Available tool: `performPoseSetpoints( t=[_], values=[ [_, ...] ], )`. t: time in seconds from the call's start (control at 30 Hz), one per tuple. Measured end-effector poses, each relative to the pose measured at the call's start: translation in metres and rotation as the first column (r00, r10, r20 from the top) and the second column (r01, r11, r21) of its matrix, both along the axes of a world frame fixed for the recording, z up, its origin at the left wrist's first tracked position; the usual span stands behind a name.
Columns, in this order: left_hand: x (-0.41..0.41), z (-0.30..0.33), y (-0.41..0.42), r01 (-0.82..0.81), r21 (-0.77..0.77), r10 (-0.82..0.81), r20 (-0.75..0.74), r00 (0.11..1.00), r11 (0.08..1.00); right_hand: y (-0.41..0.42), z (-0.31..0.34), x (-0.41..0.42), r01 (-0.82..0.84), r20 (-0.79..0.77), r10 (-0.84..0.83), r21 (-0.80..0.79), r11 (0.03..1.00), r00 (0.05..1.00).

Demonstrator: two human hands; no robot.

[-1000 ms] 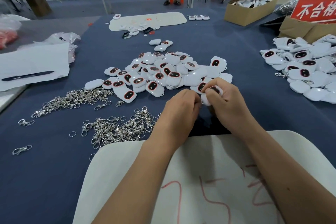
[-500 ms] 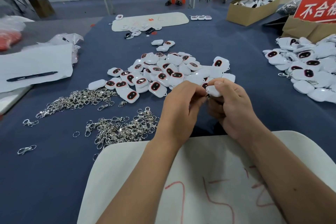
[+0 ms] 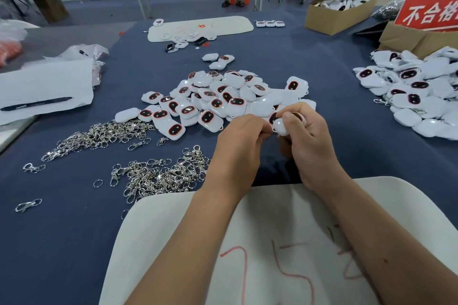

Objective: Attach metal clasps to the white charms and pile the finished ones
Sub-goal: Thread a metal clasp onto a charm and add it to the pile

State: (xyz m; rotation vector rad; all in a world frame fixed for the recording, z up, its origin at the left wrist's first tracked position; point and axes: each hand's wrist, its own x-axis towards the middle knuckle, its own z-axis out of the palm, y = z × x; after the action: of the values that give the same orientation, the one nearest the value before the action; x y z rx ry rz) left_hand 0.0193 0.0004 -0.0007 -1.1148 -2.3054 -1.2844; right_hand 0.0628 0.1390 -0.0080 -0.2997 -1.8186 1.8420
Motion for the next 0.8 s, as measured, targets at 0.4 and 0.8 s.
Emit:
performPoseSetpoints(
  t=[0.4,0.8],
  values=[
    [-0.0091,-0.0020,-0.0037,0.084,0.120,-0.103,0.158,0.982,0.989,0.0022,0.0021,0.0016,-0.107,-0.027,0.107,0.022,0.994,0.994],
    [-0.0008,0.0032,-0.0022,0.038,-0.008,-0.037,0.097,0.995,0.999,0.0024,-0.0007,-0.0003,-0.041,-0.004,0.041,0.015,0.999,0.999]
  ],
)
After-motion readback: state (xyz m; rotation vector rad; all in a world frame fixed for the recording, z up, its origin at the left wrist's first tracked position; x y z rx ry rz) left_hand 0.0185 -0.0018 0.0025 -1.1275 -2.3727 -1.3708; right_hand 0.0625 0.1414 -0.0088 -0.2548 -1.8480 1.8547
